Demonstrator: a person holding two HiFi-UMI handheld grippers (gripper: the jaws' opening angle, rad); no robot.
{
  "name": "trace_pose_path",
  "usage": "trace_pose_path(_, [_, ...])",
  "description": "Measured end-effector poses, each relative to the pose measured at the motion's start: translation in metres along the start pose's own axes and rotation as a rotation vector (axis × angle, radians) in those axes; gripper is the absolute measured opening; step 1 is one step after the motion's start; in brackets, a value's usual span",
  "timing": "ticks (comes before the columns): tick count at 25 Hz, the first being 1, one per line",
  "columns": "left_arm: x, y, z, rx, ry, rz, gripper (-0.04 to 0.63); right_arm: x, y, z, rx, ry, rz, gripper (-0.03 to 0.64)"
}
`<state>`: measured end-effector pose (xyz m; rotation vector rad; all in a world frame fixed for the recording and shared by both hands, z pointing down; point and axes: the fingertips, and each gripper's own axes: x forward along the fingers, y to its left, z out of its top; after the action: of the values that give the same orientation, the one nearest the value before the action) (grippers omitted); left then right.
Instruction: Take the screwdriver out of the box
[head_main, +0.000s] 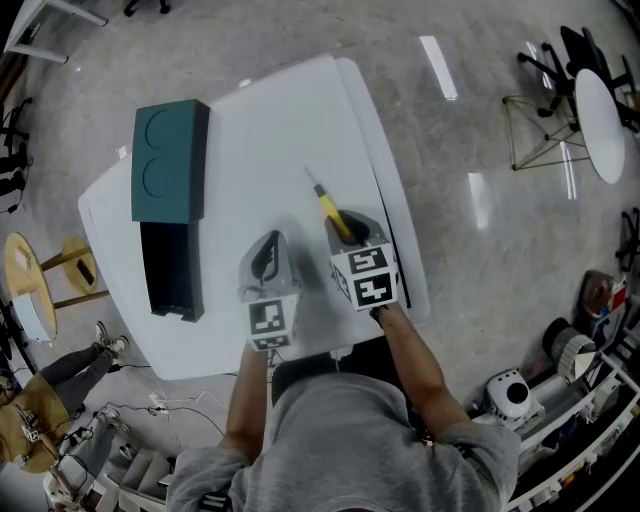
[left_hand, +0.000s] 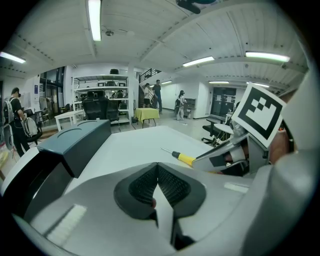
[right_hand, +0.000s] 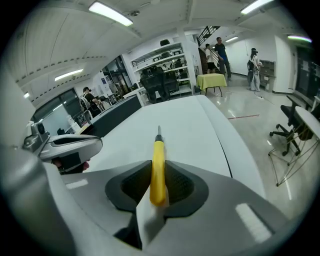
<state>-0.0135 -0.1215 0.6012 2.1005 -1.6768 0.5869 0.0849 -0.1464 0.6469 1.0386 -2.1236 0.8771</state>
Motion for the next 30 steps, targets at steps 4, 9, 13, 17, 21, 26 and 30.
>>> trace_pose_path(4, [0.000,0.002,-0.001,-0.001,0.004,0.004,0.011,0.001,0.000,-0.001,0.002,0.006,-0.009,0.084])
trace_pose_path(9, [0.000,0.003,0.002,-0.006,-0.003,0.012,0.011,0.002,-0.001,0.000,-0.004,0.009,-0.020,0.086])
trace_pose_path(13, [-0.003,0.002,0.005,-0.002,-0.009,0.016,0.011,0.001,0.000,0.000,-0.007,0.008,-0.018,0.093])
trace_pose_path(17, [-0.009,0.001,0.010,0.002,-0.023,0.024,0.011,-0.002,0.005,-0.001,-0.037,0.011,-0.010,0.167])
trace_pose_path(21, [-0.012,0.004,0.017,0.005,-0.035,0.036,0.011,-0.007,0.012,0.006,-0.071,-0.021,0.013,0.251])
trace_pose_path(26, [-0.022,-0.002,0.034,0.015,-0.067,0.046,0.011,-0.026,0.019,0.019,-0.149,-0.069,0.007,0.294])
trace_pose_path(30, [-0.032,-0.002,0.050,0.021,-0.096,0.060,0.011,-0.041,0.026,0.032,-0.175,-0.098,0.014,0.293])
